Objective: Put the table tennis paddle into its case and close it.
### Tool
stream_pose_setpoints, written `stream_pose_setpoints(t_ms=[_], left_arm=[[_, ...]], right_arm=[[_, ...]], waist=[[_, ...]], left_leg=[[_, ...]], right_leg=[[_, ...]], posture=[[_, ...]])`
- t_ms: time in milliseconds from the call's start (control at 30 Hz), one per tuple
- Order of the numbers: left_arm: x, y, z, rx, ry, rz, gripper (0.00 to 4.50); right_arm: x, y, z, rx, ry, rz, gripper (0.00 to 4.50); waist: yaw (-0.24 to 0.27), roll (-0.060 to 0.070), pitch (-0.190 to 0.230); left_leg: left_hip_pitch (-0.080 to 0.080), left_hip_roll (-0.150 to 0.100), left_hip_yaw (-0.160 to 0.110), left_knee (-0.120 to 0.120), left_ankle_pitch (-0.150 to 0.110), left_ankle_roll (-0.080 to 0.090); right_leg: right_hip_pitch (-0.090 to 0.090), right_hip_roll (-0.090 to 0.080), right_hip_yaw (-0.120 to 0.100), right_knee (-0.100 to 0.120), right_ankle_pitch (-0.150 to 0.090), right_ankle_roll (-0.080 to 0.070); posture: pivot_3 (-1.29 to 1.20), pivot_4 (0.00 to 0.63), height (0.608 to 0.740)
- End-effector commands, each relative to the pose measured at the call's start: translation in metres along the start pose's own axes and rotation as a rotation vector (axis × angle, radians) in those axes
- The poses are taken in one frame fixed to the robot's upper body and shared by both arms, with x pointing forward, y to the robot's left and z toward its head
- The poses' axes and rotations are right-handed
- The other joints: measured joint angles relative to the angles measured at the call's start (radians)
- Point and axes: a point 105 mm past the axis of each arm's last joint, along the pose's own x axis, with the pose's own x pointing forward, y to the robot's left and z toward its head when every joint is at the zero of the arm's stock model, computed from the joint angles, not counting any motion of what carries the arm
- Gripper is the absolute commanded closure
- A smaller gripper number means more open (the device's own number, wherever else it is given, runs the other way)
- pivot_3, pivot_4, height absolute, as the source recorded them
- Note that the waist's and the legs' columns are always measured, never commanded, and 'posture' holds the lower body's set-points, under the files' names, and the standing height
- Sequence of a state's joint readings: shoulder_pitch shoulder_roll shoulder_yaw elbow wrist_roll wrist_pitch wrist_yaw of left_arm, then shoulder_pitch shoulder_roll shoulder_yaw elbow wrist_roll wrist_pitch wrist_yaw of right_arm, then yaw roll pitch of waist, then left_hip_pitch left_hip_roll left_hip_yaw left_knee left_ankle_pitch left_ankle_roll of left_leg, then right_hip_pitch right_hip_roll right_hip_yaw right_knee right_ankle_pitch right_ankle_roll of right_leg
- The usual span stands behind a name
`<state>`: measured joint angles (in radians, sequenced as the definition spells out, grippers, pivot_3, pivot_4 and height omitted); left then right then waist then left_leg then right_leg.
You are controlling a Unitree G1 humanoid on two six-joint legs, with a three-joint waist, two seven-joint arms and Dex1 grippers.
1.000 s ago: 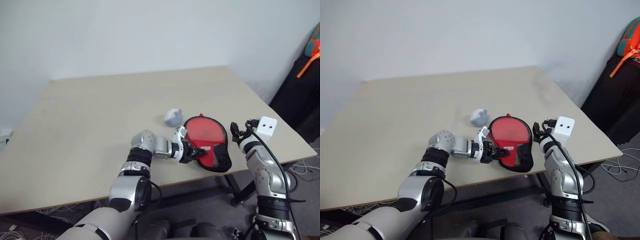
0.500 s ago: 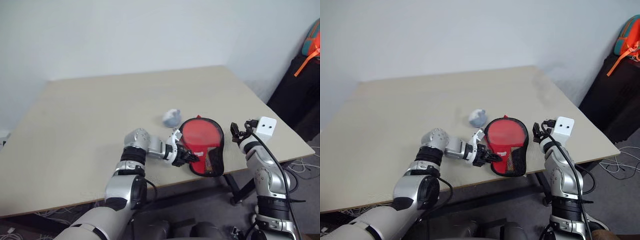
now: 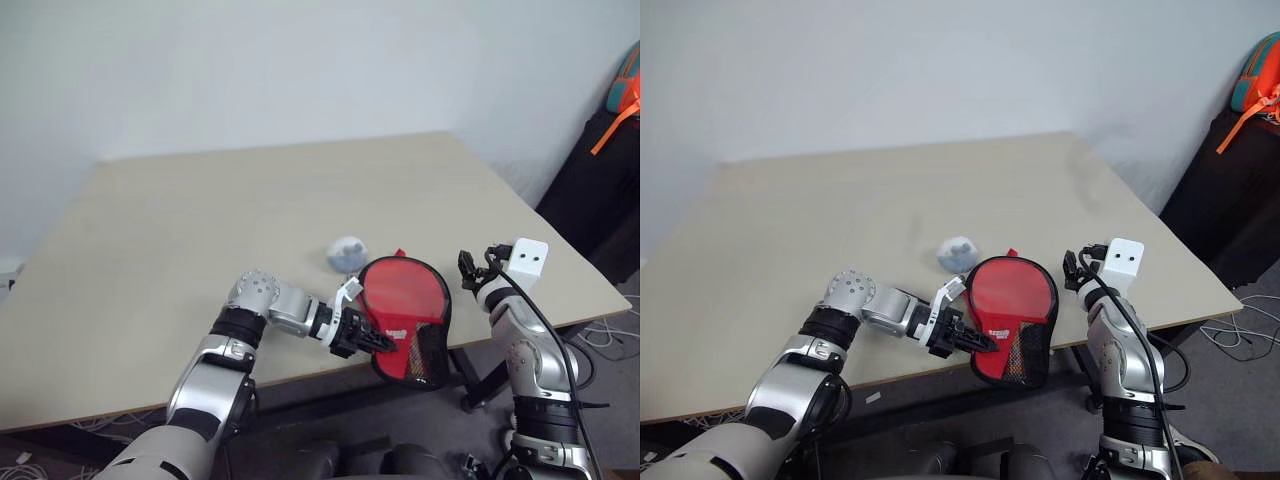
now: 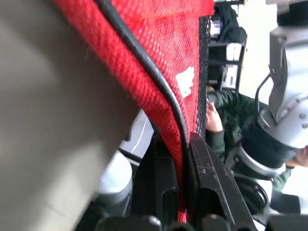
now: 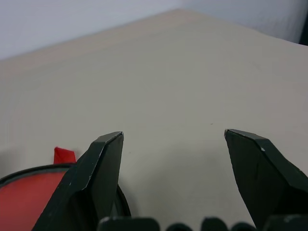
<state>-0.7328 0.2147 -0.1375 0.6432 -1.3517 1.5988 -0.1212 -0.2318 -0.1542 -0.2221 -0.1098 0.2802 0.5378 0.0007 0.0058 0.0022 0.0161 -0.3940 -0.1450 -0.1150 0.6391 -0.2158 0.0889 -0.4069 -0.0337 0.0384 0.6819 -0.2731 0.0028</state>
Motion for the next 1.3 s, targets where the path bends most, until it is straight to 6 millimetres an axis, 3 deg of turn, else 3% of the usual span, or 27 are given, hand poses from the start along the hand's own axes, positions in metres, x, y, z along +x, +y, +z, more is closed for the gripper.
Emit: stream_pose_setpoints(t_ms=[33,167,267,533,700,767,933,1033,1100,1300], left_arm=[[0.000,-0.014,-0.008,0.047,0.027,-0.043,4.45],[-0.003,-0.015,-0.011,0.060,0.019,-0.028,4.45],[-0.004,-0.015,-0.014,0.059,0.015,-0.020,3.83],[-0.009,-0.016,-0.012,0.043,-0.045,-0.001,1.20],[-0.035,-0.023,0.001,0.127,-0.106,0.040,1.20],[-0.050,-0.031,-0.002,0.211,-0.100,0.029,1.20],[-0.069,-0.027,-0.015,0.465,-0.101,0.171,1.20],[-0.067,-0.027,-0.001,0.612,-0.142,0.218,1.20],[-0.062,-0.030,0.011,0.620,-0.183,0.186,1.20],[-0.022,-0.045,0.024,0.714,-0.203,0.088,1.20]], right_arm=[[-0.002,0.002,0.023,-0.020,-0.078,0.011,0.84],[-0.002,0.003,0.021,-0.024,-0.070,0.018,0.84],[0.000,0.005,0.018,-0.023,-0.060,0.028,0.84],[0.005,0.015,0.019,-0.025,-0.055,0.063,0.84],[0.004,0.021,0.023,-0.027,-0.057,0.121,0.84],[0.002,0.027,0.028,-0.016,-0.067,0.163,0.84],[-0.006,0.053,0.049,0.023,-0.095,0.322,0.84],[-0.007,0.061,0.062,0.050,-0.107,0.382,0.84],[-0.007,0.066,0.069,0.068,-0.102,0.423,0.84],[0.003,0.090,0.076,0.003,-0.025,0.562,0.84]], waist=[[-0.001,0.000,0.000],[0.001,0.000,0.000],[0.002,0.000,0.000],[0.002,0.000,0.000],[0.003,0.000,0.000],[0.000,0.000,0.000],[-0.005,0.002,0.000],[0.001,0.002,0.000],[0.008,0.003,0.000],[0.007,0.002,0.000]], left_leg=[[0.000,0.000,0.000,0.000,0.000,0.000],[0.000,0.000,0.000,0.000,0.000,0.000],[0.000,0.000,0.000,0.001,0.000,0.000],[0.000,0.000,0.000,0.001,0.000,0.000],[0.000,0.000,0.000,0.001,0.000,0.000],[0.000,0.000,0.000,0.001,0.000,0.000],[0.001,0.000,0.001,-0.002,0.000,-0.001],[0.001,0.000,0.001,-0.003,0.001,-0.002],[0.001,0.000,0.001,-0.004,0.002,-0.002],[0.001,-0.001,0.001,-0.004,0.002,-0.002]], right_leg=[[0.000,0.000,0.000,0.000,0.000,0.000],[0.000,0.000,0.000,0.000,0.000,0.000],[0.000,0.000,0.000,0.000,0.000,0.000],[0.000,0.000,0.000,0.000,0.000,0.000],[0.000,0.000,0.000,0.000,0.000,0.000],[0.000,0.001,0.000,0.000,0.000,0.000],[0.000,0.001,0.001,0.000,0.000,-0.001],[0.000,0.001,0.001,-0.001,0.000,-0.001],[0.001,0.001,0.001,-0.002,0.000,-0.001],[0.001,0.000,0.001,-0.003,0.000,-0.001]], posture=[[0.00,0.000,0.740],[0.00,0.000,0.740],[0.00,0.000,0.740],[0.00,0.000,0.740],[0.00,0.000,0.740],[0.00,0.000,0.740],[0.00,0.000,0.740],[0.00,0.000,0.740],[0.00,0.000,0.740],[0.00,0.000,0.740]])
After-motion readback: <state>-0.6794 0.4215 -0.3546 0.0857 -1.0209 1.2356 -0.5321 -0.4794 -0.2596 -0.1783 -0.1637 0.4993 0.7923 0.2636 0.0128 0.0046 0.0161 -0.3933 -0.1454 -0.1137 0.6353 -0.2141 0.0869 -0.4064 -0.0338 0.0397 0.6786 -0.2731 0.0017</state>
